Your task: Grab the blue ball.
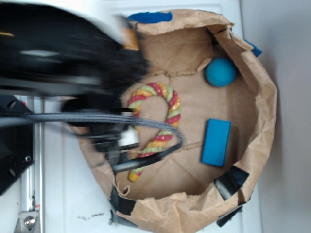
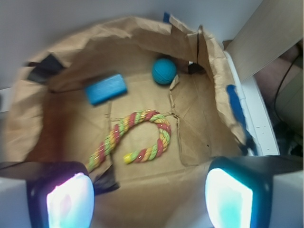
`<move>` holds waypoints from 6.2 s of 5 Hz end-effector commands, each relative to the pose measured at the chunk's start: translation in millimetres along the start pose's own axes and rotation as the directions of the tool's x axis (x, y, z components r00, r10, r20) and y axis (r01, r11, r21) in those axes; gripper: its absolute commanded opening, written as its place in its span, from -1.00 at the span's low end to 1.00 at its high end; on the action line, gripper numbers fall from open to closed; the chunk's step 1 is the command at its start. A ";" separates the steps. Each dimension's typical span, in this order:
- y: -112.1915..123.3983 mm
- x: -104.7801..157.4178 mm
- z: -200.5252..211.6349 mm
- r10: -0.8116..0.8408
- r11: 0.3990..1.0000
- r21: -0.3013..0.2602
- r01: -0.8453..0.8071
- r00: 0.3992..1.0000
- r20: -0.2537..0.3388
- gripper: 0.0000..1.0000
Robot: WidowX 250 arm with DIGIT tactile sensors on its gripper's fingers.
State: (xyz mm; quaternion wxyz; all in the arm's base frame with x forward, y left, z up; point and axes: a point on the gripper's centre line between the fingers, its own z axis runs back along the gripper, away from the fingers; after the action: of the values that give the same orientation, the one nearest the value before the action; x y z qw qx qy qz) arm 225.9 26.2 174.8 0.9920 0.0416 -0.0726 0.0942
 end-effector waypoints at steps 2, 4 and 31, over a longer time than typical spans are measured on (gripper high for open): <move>0.6 34.6 -55.2 0.008 0.997 0.077 -0.010 1.000 0.028 1.00; 0.6 36.2 -61.4 0.081 0.997 -0.026 -0.079 0.992 0.097 1.00; 1.9 62.2 -97.8 0.147 0.985 -0.138 -0.108 0.937 0.318 1.00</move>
State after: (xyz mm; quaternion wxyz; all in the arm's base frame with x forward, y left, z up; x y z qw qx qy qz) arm 293.7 41.6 72.3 0.9652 -0.0076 -0.2184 0.1434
